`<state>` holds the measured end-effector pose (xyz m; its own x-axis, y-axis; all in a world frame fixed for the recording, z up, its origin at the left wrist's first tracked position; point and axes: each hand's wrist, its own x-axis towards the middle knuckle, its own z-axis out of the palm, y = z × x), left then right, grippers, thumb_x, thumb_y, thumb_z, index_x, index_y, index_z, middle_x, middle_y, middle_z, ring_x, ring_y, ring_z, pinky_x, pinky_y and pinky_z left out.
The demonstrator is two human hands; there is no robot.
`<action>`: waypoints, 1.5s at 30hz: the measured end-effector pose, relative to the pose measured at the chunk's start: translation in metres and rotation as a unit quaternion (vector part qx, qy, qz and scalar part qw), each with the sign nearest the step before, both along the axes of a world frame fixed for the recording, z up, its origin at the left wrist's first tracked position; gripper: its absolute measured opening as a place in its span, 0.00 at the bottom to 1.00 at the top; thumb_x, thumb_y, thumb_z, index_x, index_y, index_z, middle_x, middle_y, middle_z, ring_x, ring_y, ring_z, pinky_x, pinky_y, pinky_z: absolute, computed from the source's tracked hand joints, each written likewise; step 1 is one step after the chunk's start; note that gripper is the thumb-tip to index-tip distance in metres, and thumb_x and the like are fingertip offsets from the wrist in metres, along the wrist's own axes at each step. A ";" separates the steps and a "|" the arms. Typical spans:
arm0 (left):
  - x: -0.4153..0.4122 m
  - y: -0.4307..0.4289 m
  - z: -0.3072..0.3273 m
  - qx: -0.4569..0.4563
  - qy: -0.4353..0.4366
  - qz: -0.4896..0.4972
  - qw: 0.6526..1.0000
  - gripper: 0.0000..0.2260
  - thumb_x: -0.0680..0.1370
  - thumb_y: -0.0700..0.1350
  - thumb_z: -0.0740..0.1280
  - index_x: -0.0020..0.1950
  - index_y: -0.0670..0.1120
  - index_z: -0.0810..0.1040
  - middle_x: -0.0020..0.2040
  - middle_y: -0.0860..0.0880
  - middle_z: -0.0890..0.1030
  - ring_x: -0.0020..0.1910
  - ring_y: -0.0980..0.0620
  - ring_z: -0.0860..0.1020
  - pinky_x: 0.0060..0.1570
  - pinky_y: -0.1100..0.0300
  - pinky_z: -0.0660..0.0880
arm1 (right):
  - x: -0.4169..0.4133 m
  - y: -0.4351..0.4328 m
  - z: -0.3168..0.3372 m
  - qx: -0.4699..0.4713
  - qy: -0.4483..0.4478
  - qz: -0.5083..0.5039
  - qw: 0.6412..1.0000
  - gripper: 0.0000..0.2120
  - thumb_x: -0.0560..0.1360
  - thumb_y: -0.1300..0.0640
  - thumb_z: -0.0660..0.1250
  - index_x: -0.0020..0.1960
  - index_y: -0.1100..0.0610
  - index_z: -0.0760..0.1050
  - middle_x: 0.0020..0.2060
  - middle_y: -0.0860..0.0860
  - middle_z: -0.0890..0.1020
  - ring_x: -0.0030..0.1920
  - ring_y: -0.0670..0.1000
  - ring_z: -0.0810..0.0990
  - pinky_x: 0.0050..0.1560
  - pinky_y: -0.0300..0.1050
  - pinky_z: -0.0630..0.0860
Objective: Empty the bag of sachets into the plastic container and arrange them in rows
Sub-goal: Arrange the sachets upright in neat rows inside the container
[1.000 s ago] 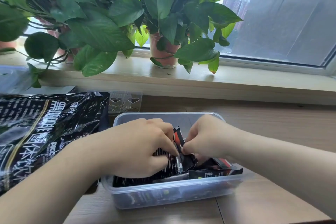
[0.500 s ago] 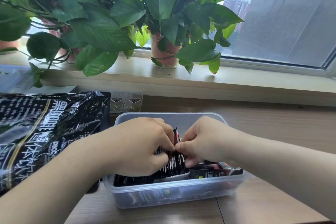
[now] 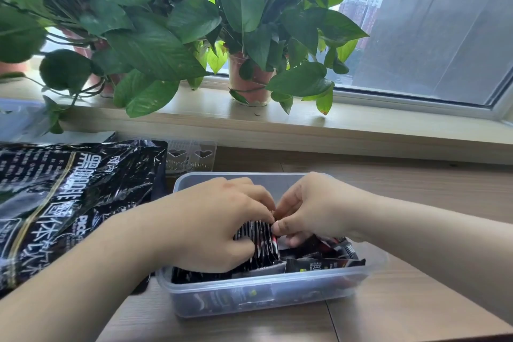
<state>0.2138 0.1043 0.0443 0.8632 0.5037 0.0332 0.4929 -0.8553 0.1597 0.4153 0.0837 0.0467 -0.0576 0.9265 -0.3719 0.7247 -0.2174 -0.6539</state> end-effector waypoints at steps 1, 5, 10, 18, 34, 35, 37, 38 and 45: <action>0.000 0.000 0.001 -0.009 0.016 -0.006 1.000 0.26 0.71 0.48 0.61 0.69 0.58 0.75 0.70 0.65 0.72 0.68 0.64 0.66 0.68 0.58 0.65 | 0.002 0.002 0.000 0.004 -0.007 0.006 1.000 0.02 0.71 0.61 0.77 0.44 0.58 0.86 0.35 0.53 0.88 0.32 0.46 0.86 0.33 0.34 0.79; 0.002 -0.001 0.005 -0.050 0.058 -0.011 0.997 0.32 0.68 0.48 0.57 0.73 0.63 0.68 0.72 0.68 0.69 0.68 0.66 0.62 0.70 0.55 0.63 | 0.008 0.004 0.005 -0.013 -0.059 0.047 0.997 0.04 0.71 0.57 0.77 0.46 0.52 0.87 0.39 0.52 0.89 0.36 0.46 0.86 0.57 0.53 0.80; 0.005 0.000 0.003 -0.057 0.093 -0.011 0.994 0.36 0.69 0.50 0.54 0.77 0.66 0.59 0.73 0.67 0.66 0.67 0.63 0.60 0.70 0.53 0.62 | 0.015 0.001 0.025 0.061 -0.152 0.069 0.984 0.07 0.74 0.60 0.72 0.48 0.50 0.85 0.33 0.45 0.87 0.32 0.41 0.85 0.37 0.36 0.81; 0.007 0.002 -0.001 -0.039 0.096 -0.011 0.995 0.29 0.70 0.52 0.53 0.71 0.66 0.70 0.68 0.65 0.66 0.67 0.62 0.58 0.69 0.54 0.61 | 0.018 -0.013 0.033 0.149 -0.400 0.116 0.897 0.24 0.69 0.38 0.72 0.34 0.59 0.80 0.31 0.53 0.83 0.28 0.53 0.77 0.30 0.41 0.75; 0.004 0.003 -0.003 -0.019 0.090 -0.002 0.996 0.25 0.74 0.53 0.55 0.71 0.66 0.71 0.69 0.62 0.66 0.68 0.60 0.59 0.70 0.54 0.61 | 0.013 -0.003 0.015 0.128 -0.414 0.092 0.896 0.15 0.70 0.52 0.73 0.48 0.64 0.81 0.39 0.59 0.85 0.38 0.59 0.83 0.31 0.42 0.78; 0.004 0.003 -0.004 -0.020 0.088 -0.003 0.996 0.24 0.75 0.53 0.55 0.71 0.66 0.71 0.69 0.62 0.66 0.68 0.60 0.59 0.70 0.53 0.61 | 0.014 -0.002 0.015 0.120 -0.409 0.096 0.900 0.15 0.70 0.52 0.73 0.47 0.64 0.81 0.36 0.59 0.84 0.36 0.60 0.82 0.30 0.43 0.77; 0.004 0.004 -0.004 -0.020 0.085 -0.003 0.996 0.24 0.74 0.53 0.55 0.70 0.66 0.71 0.69 0.62 0.66 0.68 0.60 0.59 0.70 0.53 0.61 | 0.014 -0.002 0.015 0.116 -0.423 0.107 0.892 0.16 0.70 0.51 0.74 0.35 0.62 0.75 0.26 0.54 0.75 0.26 0.55 0.71 0.24 0.39 0.66; 0.004 0.004 -0.004 -0.020 0.083 -0.002 0.996 0.25 0.74 0.53 0.55 0.70 0.66 0.72 0.69 0.62 0.66 0.68 0.60 0.60 0.70 0.54 0.61 | 0.012 -0.003 0.015 0.114 -0.435 0.110 0.886 0.19 0.70 0.50 0.74 0.31 0.60 0.71 0.24 0.52 0.72 0.23 0.52 0.67 0.21 0.38 0.62; 0.004 0.003 -0.005 -0.018 0.077 0.003 0.997 0.26 0.73 0.54 0.53 0.70 0.67 0.72 0.68 0.62 0.67 0.68 0.60 0.60 0.69 0.53 0.62 | 0.007 -0.002 0.007 0.098 -0.466 0.143 0.868 0.21 0.72 0.48 0.73 0.30 0.57 0.68 0.27 0.51 0.72 0.26 0.49 0.68 0.22 0.39 0.62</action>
